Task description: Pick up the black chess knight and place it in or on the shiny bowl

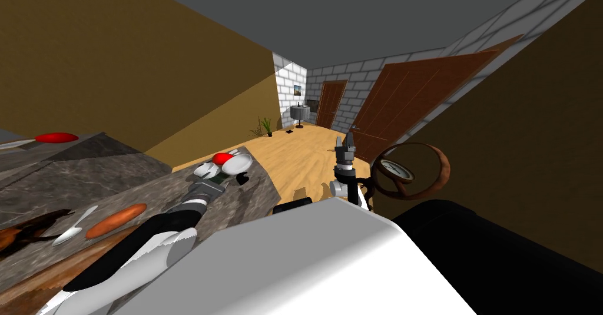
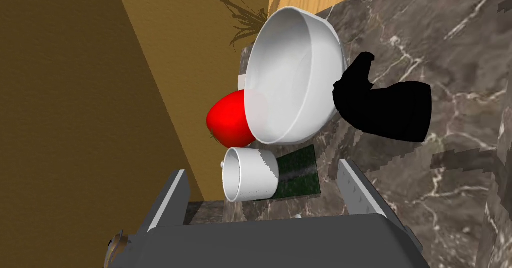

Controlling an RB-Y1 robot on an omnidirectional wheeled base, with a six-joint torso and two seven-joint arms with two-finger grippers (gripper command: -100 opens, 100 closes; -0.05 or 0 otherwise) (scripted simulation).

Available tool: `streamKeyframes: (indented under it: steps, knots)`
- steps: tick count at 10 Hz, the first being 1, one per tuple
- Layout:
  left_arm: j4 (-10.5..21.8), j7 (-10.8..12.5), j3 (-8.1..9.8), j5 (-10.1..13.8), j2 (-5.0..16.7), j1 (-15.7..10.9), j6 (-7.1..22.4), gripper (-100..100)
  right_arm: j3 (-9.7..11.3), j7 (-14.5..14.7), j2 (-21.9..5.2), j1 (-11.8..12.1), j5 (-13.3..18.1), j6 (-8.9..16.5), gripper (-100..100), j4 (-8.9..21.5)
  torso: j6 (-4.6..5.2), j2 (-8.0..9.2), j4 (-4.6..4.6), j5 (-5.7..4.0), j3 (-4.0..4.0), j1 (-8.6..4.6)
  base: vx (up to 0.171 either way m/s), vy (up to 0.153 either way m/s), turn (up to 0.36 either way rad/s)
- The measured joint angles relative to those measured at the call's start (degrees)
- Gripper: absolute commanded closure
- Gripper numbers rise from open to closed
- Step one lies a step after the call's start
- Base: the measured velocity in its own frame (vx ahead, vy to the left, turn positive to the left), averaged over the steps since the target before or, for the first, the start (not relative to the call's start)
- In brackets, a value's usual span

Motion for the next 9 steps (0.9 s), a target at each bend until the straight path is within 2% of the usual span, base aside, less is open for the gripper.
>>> streamKeyframes:
  steps: [4,9]
  knots:
    - [0.12,2.36,1.21,0.96,0.96,0.29,5.17,-100,0.0,0.0,0.0,0.0,0.0,0.0,0,0.0,0.0,-0.01,0.0,0.0,-0.01,0.01,0.048,-0.03,-0.041]
    - [0.25,6.01,3.12,2.38,2.79,0.4,13.16,-100,0.0,0.0,0.0,0.0,0.0,0.0,0,0.0,0.0,-0.05,-0.01,0.0,-0.03,0.0,0.061,-0.034,-0.06]
